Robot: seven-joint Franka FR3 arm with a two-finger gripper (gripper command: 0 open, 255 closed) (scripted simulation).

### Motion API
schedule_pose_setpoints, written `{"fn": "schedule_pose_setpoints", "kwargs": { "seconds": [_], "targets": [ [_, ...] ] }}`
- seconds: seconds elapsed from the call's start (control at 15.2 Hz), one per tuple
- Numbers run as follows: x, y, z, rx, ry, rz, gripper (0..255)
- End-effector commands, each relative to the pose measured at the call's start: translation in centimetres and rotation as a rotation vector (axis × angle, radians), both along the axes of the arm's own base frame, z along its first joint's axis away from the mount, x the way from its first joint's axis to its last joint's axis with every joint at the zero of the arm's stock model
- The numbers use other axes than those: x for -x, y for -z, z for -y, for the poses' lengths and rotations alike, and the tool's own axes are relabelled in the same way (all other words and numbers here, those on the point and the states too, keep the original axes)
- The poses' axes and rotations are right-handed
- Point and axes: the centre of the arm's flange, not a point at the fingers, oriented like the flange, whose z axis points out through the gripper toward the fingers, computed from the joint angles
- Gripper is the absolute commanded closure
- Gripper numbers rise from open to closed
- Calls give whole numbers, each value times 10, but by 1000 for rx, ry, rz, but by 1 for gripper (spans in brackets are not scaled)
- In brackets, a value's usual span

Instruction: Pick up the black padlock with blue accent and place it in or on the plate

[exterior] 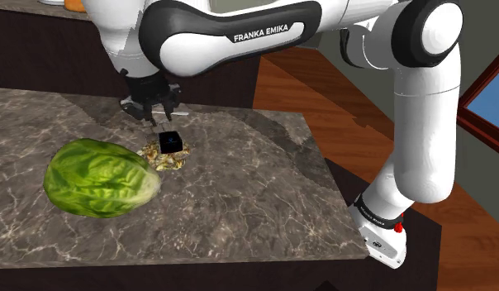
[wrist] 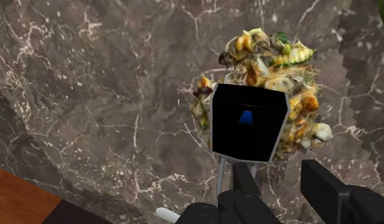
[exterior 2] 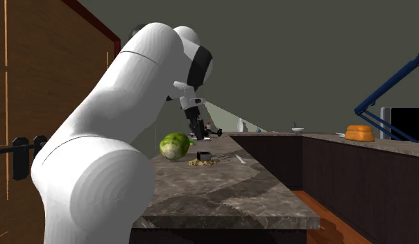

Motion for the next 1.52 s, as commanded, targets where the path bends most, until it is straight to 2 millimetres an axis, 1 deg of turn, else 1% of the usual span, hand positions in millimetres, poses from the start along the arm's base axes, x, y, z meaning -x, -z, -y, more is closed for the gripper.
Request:
{"fn": "schedule_pose_setpoints", "kwargs": {
  "seconds": [0.0, 0.2, 0.4, 0.46, 0.86, 0.92, 1.45],
  "targets": [
    [-12, 3, 15, -52, 3, -23, 0],
    [-48, 21, 61, -208, 12, -92, 0],
    [-83, 47, 103, -364, 20, -161, 0],
    [-87, 51, 108, -384, 22, -170, 0],
    [-88, 82, 103, -384, 22, -170, 0],
    [-88, 91, 102, -384, 22, -170, 0],
    [-88, 91, 102, -384, 22, -170, 0]
  ]
}}
